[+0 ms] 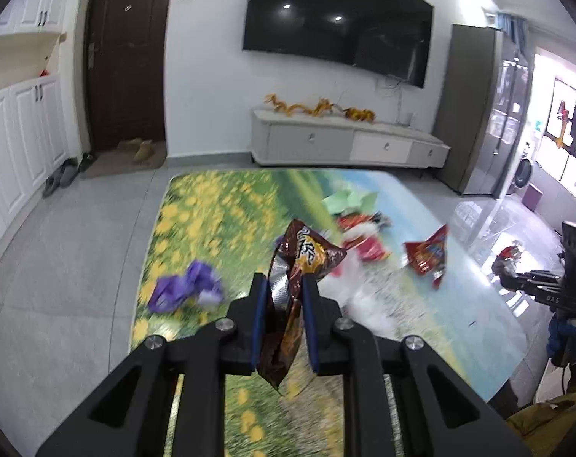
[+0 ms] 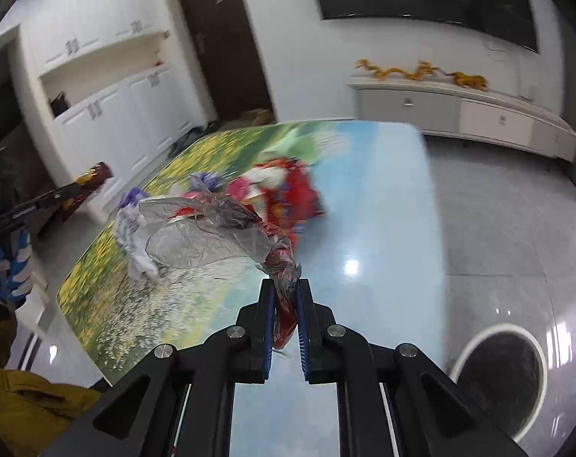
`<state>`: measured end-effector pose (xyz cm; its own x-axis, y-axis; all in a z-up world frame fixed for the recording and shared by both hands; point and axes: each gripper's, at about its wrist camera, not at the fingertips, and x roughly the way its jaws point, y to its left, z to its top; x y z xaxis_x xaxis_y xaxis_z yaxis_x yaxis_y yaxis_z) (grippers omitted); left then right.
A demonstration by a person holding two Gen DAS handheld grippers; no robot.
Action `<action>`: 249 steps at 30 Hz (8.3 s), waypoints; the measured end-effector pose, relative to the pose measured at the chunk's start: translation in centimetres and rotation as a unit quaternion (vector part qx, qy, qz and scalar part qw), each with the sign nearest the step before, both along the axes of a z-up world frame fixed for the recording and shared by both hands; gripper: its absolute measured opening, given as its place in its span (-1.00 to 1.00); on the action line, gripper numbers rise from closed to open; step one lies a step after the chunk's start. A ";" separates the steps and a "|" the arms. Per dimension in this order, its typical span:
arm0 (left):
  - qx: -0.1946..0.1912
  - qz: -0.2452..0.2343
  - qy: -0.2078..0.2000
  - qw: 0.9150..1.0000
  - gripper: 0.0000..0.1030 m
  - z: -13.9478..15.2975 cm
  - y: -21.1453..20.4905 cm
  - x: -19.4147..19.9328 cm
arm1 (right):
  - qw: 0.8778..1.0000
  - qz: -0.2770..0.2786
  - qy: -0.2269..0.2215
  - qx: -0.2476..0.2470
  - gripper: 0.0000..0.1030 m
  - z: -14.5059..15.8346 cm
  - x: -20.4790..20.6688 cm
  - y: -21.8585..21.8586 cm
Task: Collect trash
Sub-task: 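Carry both bags over the white-rimmed bin and open both tools, then move both open tools back toward the trash on the table, then grasp the purple bag with left tool while right tool grasps clear plastic bag, then carry both bags over the bin and open both tools to drop them, then move both open tools back toward the table, then grasp the grey printed bag with left tool while right tool grasps red chip bag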
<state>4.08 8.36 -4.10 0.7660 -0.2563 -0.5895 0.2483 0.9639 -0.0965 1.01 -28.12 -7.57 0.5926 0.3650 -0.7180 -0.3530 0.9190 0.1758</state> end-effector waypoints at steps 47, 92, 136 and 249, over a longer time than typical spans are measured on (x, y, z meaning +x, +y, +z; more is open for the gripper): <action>-0.004 -0.343 0.118 0.932 0.11 -4.5 -50.0 6.2 | 0.931 -0.362 0.050 0.021 -0.22 -6.1 -4.9 -29.5; -0.006 0.091 0.026 0.995 0.50 -6.6 7.8 4.1 | 0.994 0.091 0.061 -0.004 -0.11 1.3 6.3 12.8; -0.011 -0.014 0.031 0.999 -0.47 -2.6 5.0 7.8 | 0.993 0.106 0.051 0.011 -0.60 0.8 7.4 12.3; -0.058 0.061 0.118 0.990 0.42 -10.4 -5.6 5.0 | 0.991 -0.131 -0.025 -0.021 0.18 6.4 3.4 -0.8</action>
<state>9.09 2.80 -14.52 0.6405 -0.2466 -0.7273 0.0889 0.9645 -0.2487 4.44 -28.88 -1.16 0.6987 0.1635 -0.6965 -0.1078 0.9865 0.1234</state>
